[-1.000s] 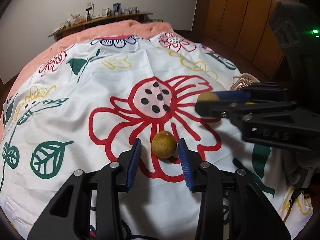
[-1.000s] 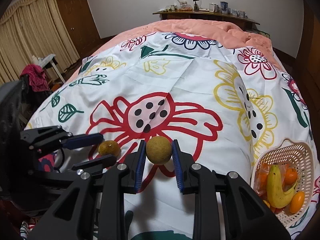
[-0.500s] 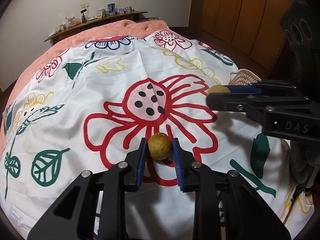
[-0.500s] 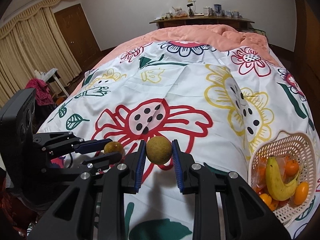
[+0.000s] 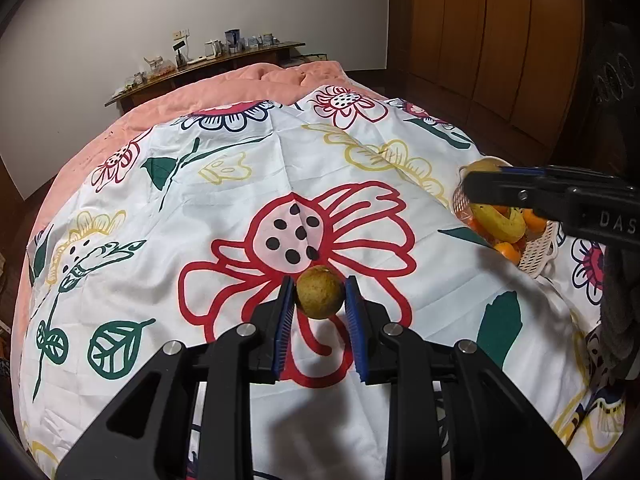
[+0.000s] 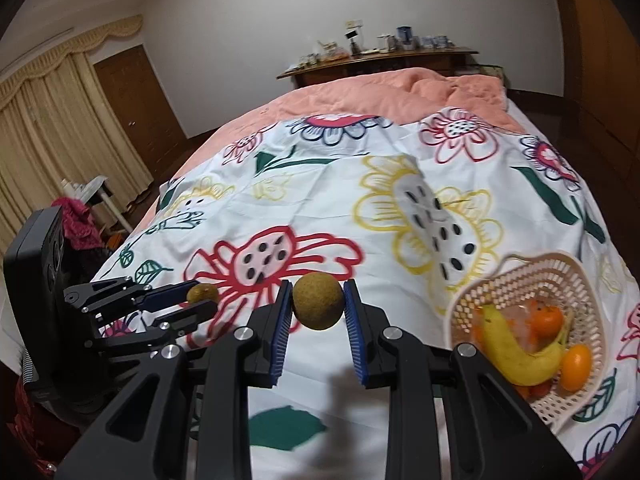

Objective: Organize fruits
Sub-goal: 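Carry the kiwi in the right tool into the basket and open it while the left tool holds its kiwi, then carry the kiwi in the left tool into the basket and open it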

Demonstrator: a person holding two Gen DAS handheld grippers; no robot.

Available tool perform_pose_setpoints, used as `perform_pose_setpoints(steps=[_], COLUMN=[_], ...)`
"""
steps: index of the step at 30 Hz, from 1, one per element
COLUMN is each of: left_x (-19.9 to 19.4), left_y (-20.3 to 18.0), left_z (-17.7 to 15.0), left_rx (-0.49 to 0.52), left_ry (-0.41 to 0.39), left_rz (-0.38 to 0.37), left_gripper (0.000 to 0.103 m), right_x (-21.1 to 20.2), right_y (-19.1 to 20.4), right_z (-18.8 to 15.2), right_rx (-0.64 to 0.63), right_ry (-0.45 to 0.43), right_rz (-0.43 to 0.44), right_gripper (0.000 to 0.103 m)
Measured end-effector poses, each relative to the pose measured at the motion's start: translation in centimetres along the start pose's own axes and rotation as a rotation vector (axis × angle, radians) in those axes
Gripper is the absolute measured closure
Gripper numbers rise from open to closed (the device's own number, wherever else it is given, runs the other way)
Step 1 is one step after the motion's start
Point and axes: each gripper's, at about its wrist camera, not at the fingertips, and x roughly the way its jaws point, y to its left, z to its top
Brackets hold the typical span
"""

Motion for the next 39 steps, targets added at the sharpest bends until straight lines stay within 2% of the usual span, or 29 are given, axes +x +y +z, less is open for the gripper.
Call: perform_pose_setpoints(steps=[19, 29, 35, 37, 39], left_x=[-0.1, 0.0, 0.1, 0.1, 0.2], left_y=[-2.4, -3.6, -4.7, -5.4, -6.2], left_z=[0.8, 1.4, 2.1, 2.7, 3.4], left_rx=[0.027, 0.039, 0.058, 0.065, 0.070], left_ry=[-0.003, 0.004, 0.005, 0.003, -0.001], left_rz=[0.014, 0.012, 0.009, -0.004, -0.033], left_gripper=[0.077, 0.077, 0.077, 0.077, 0.077], right_x=[-3.7, -2.5, -1.8, -2.0, -2.5], right_y=[-7.7, -12.8, -16.3, -16.6, -16.7], right_z=[-1.7, -4.1, -5.7, -5.7, -5.7], right_rx=[0.129, 0.219, 0.314, 0.325, 0.331], right_ry=[-0.044, 0.030, 0.054, 0.043, 0.024], right_rz=[-0.132, -0.226, -0.259, -0.258, -0.258], right_gripper=[0.077, 0.077, 0.073, 0.065, 0.063])
